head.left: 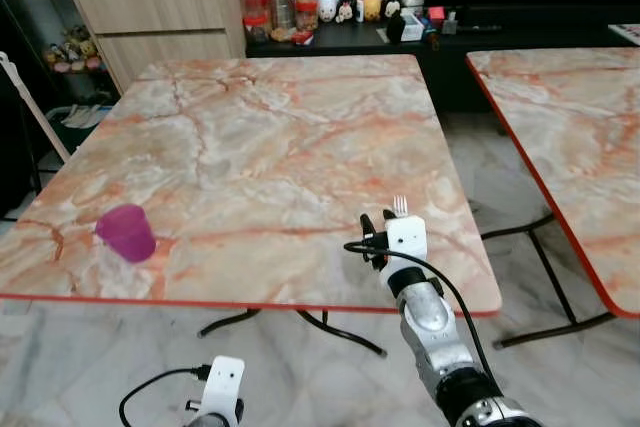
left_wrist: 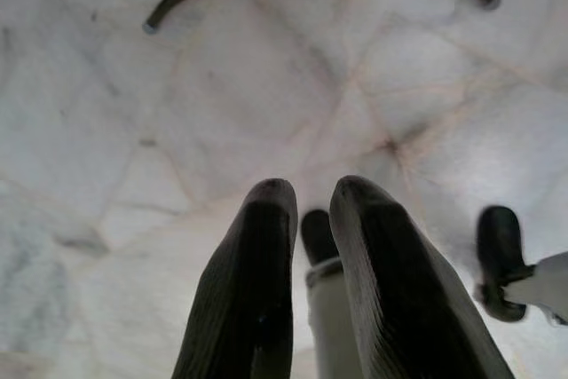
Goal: Setting the table
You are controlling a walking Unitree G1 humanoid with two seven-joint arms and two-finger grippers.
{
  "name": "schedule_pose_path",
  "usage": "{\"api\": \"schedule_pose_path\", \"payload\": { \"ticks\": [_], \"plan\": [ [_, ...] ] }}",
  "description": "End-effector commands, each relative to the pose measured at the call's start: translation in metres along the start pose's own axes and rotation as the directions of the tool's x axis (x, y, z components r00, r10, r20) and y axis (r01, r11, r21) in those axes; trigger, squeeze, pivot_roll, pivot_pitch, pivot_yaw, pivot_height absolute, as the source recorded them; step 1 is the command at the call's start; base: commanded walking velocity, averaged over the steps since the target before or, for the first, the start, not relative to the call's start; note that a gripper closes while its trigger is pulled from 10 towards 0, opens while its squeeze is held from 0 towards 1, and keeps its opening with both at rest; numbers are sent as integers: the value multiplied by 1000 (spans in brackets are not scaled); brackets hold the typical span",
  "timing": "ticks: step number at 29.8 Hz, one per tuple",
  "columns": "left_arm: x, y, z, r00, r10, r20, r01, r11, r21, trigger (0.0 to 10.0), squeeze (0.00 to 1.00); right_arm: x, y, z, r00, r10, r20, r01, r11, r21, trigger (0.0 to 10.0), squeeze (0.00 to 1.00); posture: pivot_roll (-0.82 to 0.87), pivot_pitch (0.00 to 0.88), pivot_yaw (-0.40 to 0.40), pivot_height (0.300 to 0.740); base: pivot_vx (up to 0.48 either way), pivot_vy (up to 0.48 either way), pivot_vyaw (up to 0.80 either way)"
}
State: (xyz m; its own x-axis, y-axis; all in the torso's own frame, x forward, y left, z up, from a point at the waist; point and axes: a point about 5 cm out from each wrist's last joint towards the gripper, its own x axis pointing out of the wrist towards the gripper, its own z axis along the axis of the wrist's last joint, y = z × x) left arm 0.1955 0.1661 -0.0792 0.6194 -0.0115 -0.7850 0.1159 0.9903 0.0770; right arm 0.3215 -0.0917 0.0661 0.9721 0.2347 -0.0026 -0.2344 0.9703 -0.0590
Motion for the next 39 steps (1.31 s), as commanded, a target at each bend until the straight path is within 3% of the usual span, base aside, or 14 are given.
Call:
{"api": "schedule_pose_path", "payload": {
  "ticks": [1, 14, 31, 32, 33, 36, 37, 38, 39],
  "plan": [
    [1, -4, 5, 1000, -9, 15, 9, 1000, -5, 10000, 0, -1, -11, 0, 1000, -30, 1, 30, 1000, 2, 10000, 0, -94, 0, 54, 740, 390, 0, 0],
    [1, -4, 6, 1000, -19, 14, 19, 1000, -2, 10000, 0, -9, -15, -4, 998, -64, 11, 64, 998, -12, 10000, 0, -97, 0, 60, 740, 100, 0, -40],
    [1, -1, 7, 1000, -15, 16, 15, 1000, 3, 10000, 0, -28, -19, -20, 990, -107, -94, 103, 993, -51, 10000, 0, -105, 0, 71, 740, 0, 0, 0],
    [1, -1, 7, 1000, -16, 16, 16, 1000, 5, 10000, 0, -28, -20, -21, 988, -115, -101, 110, 992, -56, 10000, 82, -106, 0, 71, 740, 0, 0, 0],
    [1, -1, 7, 1000, -16, 16, 16, 1000, 5, 10000, 0, -28, -20, -20, 988, -116, -102, 111, 992, -52, 10000, 1000, -106, 0, 71, 740, 0, 0, 0],
    [1, -1, 7, 1000, -16, 16, 16, 1000, 6, 10000, 0, -28, -21, -21, 981, -143, -128, 140, 990, -33, 10000, 1000, -106, 0, 71, 740, 0, 0, 0],
    [1, -1, 7, 1000, -15, 15, 15, 1000, 6, 10000, 0, -27, -23, -24, 969, -168, -183, 166, 986, -26, 10000, 1000, -106, 0, 71, 740, 0, 0, 0],
    [1, -1, 6, 1000, -14, 14, 14, 1000, 4, 10000, 0, -27, -21, -26, 964, -160, -212, 160, 987, -15, 10000, 706, -106, 0, 71, 740, 0, 0, 0],
    [1, -1, 6, 1000, -13, 14, 13, 1000, 3, 10000, 0, -28, -21, -27, 961, -151, -230, 153, 988, -9, 10000, 706, -106, 0, 71, 740, 0, 0, 0]
  ]
}}
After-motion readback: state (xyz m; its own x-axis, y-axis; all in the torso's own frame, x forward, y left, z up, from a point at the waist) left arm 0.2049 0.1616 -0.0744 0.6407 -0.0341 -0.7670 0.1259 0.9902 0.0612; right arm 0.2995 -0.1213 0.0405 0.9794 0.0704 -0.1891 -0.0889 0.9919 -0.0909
